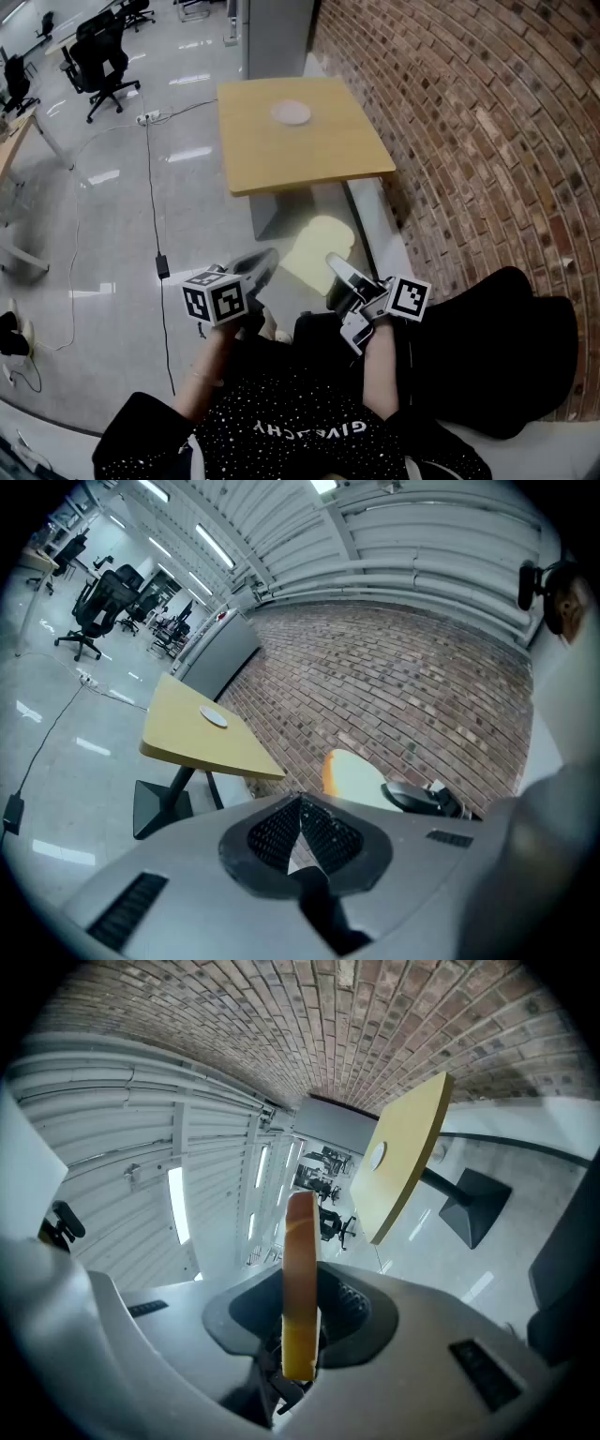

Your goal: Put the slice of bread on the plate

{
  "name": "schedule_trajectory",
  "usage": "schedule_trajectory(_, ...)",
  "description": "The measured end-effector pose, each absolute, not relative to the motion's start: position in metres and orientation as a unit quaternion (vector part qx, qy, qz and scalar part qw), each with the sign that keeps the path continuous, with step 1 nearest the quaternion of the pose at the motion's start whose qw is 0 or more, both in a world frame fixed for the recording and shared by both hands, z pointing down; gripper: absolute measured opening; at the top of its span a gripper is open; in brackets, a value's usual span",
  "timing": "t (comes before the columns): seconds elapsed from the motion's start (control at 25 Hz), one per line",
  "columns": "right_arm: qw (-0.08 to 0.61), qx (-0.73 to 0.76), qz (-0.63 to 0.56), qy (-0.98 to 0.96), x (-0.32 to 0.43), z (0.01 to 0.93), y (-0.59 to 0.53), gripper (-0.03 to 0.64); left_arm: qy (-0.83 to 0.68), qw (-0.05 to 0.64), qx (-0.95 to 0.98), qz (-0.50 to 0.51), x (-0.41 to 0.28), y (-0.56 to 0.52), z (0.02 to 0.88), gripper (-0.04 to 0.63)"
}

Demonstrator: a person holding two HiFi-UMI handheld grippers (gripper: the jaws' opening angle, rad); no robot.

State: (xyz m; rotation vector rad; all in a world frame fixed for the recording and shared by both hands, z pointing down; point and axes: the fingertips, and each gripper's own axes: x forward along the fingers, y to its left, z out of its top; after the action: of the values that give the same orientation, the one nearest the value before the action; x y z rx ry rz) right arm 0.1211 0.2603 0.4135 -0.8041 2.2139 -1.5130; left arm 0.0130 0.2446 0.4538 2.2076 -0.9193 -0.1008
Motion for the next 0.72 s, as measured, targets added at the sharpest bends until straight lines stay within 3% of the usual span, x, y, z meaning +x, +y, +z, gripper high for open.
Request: schedule_trajectory(0.72, 0.172, -0.292, -0.547, 0.765, 0.129, 0.422, 0.190, 0.097, -0.355, 0.378, 0.854, -0.037, 0.020, 0.175, 0.461, 0.012)
